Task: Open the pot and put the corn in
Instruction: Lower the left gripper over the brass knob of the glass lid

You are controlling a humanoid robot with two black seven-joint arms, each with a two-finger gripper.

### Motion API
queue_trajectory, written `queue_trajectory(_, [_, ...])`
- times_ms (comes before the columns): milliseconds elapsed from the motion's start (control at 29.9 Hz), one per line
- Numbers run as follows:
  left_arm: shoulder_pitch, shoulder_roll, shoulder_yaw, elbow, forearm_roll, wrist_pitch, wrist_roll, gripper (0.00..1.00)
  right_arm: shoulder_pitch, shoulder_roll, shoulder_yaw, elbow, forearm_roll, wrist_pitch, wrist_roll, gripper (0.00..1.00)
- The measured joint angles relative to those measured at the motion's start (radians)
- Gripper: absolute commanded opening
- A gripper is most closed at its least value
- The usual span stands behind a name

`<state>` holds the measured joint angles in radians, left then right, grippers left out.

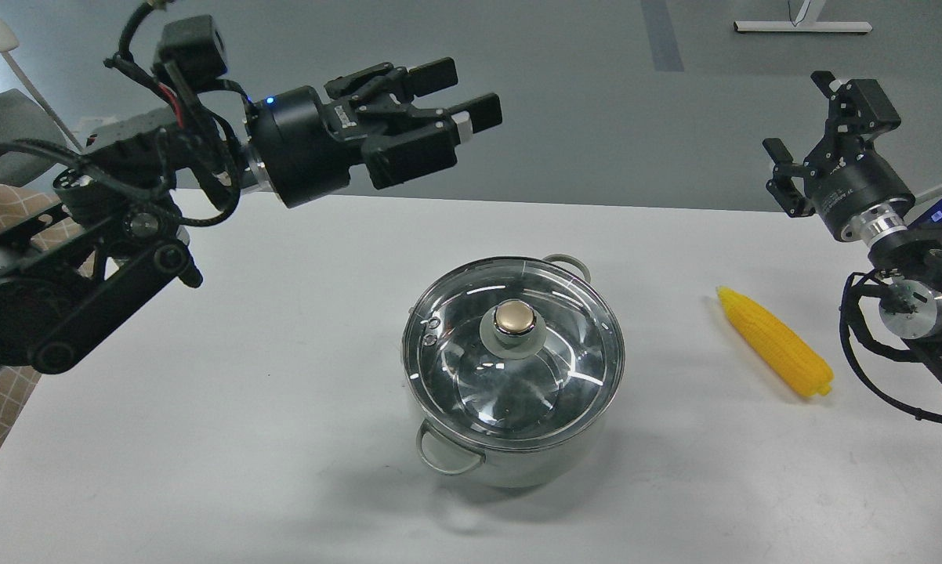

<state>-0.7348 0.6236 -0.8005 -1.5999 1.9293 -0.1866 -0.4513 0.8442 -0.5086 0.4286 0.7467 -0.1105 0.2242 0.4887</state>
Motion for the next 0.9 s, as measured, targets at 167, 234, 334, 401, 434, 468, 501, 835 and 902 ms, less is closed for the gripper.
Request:
queue_trajectory(167, [0.001,-0.001,0.142,0.004,0.228,0.1,-0.014,0.97,-0.003,0.0,0.001,0.0,0.0,0.0,0.0,1.0])
queue_trajectory(234, [0.005,-0.004,0.191,0.006,0.246,0.121,-0.015,0.97,-0.003,0.001,0.001,0.0,0.0,-0.001,0.0,1.0])
queue_trajectory(334, [0.01,-0.014,0.236,0.012,0.252,0.133,-0.015,0.97,-0.004,0.002,0.001,0.0,0.0,-0.005,0.0,1.0])
queue_trajectory(401, [0.013,-0.033,0.249,0.021,0.252,0.135,-0.015,0.97,-0.007,0.002,0.001,0.002,0.0,-0.013,0.0,1.0])
queue_trajectory(434, [0.013,-0.042,0.251,0.024,0.252,0.135,-0.015,0.97,-0.009,0.002,0.001,0.004,0.0,-0.016,0.0,1.0])
queue_trajectory(468, [0.014,-0.052,0.255,0.028,0.252,0.135,-0.014,0.97,-0.011,0.002,0.001,0.005,0.0,-0.018,0.0,1.0])
queue_trajectory(501, [0.015,-0.062,0.262,0.032,0.252,0.135,-0.014,0.97,-0.013,0.002,0.001,0.008,0.0,-0.019,0.0,1.0])
queue_trajectory(835, [0.023,-0.157,0.318,0.122,0.252,0.135,-0.007,0.94,-0.019,0.004,0.002,0.008,0.0,-0.02,0.0,1.0])
queue_trajectory(902, [0.024,-0.169,0.318,0.139,0.252,0.136,-0.005,0.94,-0.019,0.004,0.002,0.008,0.0,-0.02,0.0,1.0])
